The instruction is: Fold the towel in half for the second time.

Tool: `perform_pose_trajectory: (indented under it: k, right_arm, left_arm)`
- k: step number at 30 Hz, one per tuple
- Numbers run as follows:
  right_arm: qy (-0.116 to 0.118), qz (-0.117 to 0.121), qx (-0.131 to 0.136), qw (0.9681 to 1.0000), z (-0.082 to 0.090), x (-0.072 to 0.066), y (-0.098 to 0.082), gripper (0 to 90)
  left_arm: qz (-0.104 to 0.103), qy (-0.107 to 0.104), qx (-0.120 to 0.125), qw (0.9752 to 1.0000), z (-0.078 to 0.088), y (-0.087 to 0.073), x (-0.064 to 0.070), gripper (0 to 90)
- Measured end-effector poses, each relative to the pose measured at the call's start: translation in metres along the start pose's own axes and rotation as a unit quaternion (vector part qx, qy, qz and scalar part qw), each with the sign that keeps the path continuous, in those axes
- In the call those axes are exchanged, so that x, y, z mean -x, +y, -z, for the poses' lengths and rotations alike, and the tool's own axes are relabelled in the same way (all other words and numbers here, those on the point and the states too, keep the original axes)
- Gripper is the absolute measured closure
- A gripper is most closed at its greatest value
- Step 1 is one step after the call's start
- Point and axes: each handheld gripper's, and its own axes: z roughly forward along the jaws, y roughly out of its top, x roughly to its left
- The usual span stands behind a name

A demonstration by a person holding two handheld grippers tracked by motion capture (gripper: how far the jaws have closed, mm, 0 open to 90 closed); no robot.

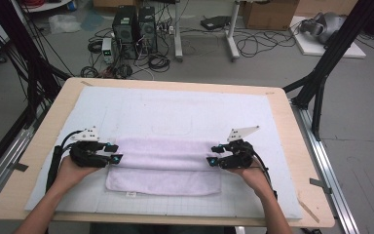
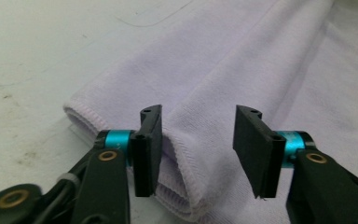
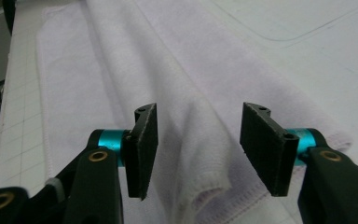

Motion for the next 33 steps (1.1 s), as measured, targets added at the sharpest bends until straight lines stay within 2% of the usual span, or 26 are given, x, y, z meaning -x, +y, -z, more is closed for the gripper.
perform_pose_trajectory:
  k: [2,5,6,8,12,15,18,21,22,24,27,28,33]
  right_arm:
    - [0.01,0.002,-0.004,0.9999,-0.001,-0.002,0.0,57.4]
    - [0.025,0.01,-0.019,0.9994,-0.002,-0.004,0.0,74.9]
    - [0.026,0.016,-0.018,0.9994,-0.001,-0.005,0.001,80.0]
    - [0.03,0.022,-0.012,0.9993,0.003,-0.009,0.002,82.8]
    - [0.031,0.035,0.005,0.9989,0.014,-0.02,0.006,83.3]
    - [0.034,0.045,0.012,0.9983,0.023,-0.032,0.005,83.4]
    - [0.04,0.057,0.015,0.9974,0.028,-0.046,-0.001,83.4]
    - [0.059,0.058,0.008,0.9966,0.03,-0.057,-0.013,80.5]
    - [0.063,0.06,0.009,0.9962,0.03,-0.059,-0.017,77.3]
    - [0.068,0.05,0.015,0.9963,0.033,-0.06,-0.021,71.8]
    - [0.058,0.035,0.037,0.997,0.038,-0.053,-0.021,69.4]
    - [0.05,0.034,0.038,0.9975,0.039,-0.051,-0.02,69.0]
    - [0.031,0.042,0.001,0.9986,0.029,-0.049,-0.025,67.8]
  left_arm:
    - [-0.008,-0.006,-0.003,0.9999,0.0,0.0,0.002,64.9]
    - [-0.015,-0.015,-0.002,0.9998,0.002,0.0,0.003,83.0]
    - [-0.016,-0.012,0.002,0.9998,0.004,0.0,0.004,86.2]
    - [-0.014,-0.011,0.011,0.9998,0.01,0.0,0.006,87.7]
    - [-0.022,-0.005,0.028,0.9993,0.028,-0.003,0.012,88.1]
    - [-0.026,0.0,0.043,0.9988,0.047,-0.012,0.022,89.1]
    - [-0.028,-0.001,0.046,0.9986,0.06,-0.023,0.031,89.5]
    - [-0.035,-0.003,0.038,0.9987,0.069,-0.033,0.041,89.3]
    - [-0.033,-0.004,0.039,0.9987,0.069,-0.034,0.043,86.7]
    - [-0.036,-0.007,0.033,0.9988,0.067,-0.031,0.045,74.2]
    - [-0.037,-0.011,0.03,0.9988,0.058,-0.024,0.047,62.4]
    - [-0.04,-0.014,0.027,0.9987,0.053,-0.021,0.048,62.1]
    - [-0.047,-0.015,0.001,0.9988,0.035,-0.023,0.048,62.7]
